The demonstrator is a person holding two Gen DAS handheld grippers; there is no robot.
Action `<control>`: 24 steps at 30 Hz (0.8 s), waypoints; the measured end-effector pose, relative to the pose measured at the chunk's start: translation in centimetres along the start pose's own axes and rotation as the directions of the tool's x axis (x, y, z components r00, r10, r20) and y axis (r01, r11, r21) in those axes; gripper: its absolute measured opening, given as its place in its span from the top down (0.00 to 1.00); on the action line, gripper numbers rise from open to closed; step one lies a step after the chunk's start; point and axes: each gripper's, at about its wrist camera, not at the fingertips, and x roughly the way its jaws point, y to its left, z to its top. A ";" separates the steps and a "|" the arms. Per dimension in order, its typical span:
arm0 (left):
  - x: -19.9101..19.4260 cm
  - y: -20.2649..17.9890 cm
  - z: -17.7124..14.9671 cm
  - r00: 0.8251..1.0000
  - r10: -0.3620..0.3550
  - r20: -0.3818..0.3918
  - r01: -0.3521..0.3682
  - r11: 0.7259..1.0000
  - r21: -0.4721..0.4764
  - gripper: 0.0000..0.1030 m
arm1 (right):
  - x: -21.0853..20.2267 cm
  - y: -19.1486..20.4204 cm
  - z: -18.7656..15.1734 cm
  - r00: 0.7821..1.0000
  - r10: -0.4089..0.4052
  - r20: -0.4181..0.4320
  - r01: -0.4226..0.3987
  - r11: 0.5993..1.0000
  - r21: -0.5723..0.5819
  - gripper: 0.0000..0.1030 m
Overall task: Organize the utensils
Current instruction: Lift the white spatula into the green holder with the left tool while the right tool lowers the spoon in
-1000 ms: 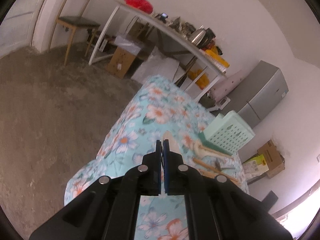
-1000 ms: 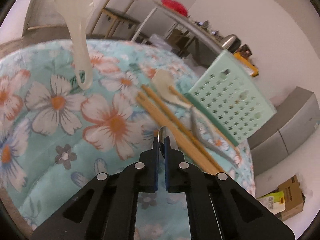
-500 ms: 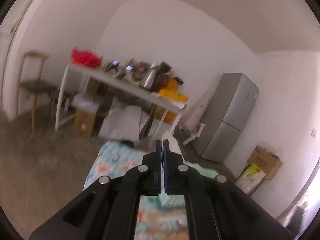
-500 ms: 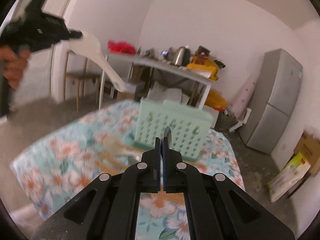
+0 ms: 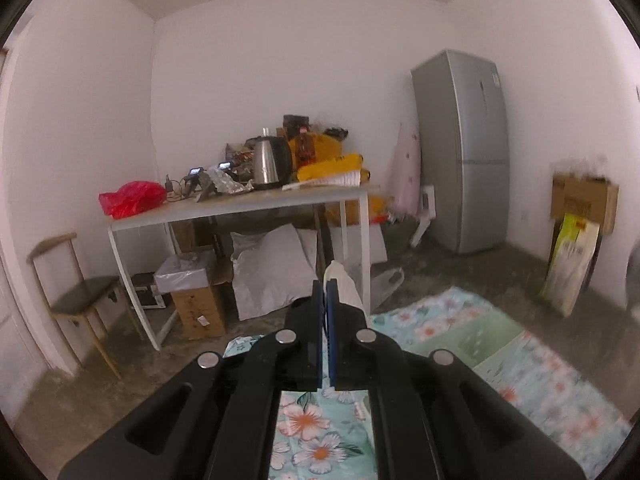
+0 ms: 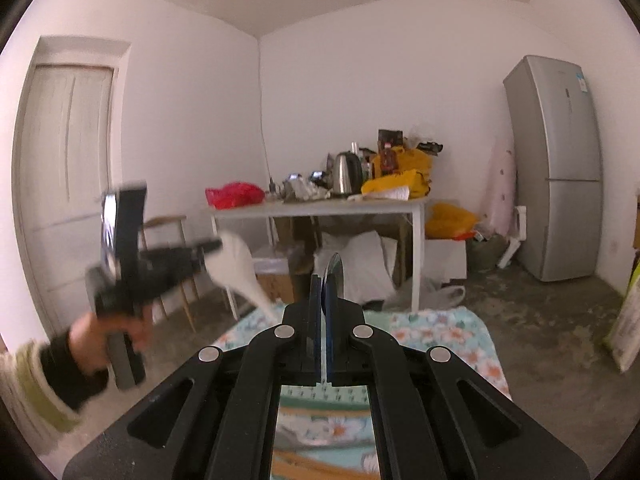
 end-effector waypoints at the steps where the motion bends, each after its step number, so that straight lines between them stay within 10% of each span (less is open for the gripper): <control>1: 0.4 -0.2 -0.2 1.000 0.003 -0.010 -0.003 1.000 0.010 0.99 | 0.3 -0.4 0.4 1.000 0.016 0.010 -0.016 1.000 0.018 1.00; 14: 4.8 -1.2 -2.9 0.978 -0.112 -0.174 0.099 0.992 -0.077 0.96 | 6.0 -4.9 4.1 0.969 0.220 0.112 -0.242 0.935 0.258 1.00; 24: 6.4 -0.6 -4.7 0.954 -0.176 -0.242 0.134 0.975 -0.178 0.87 | 12.9 -7.7 0.4 0.970 0.243 -0.010 -0.217 0.882 0.418 1.00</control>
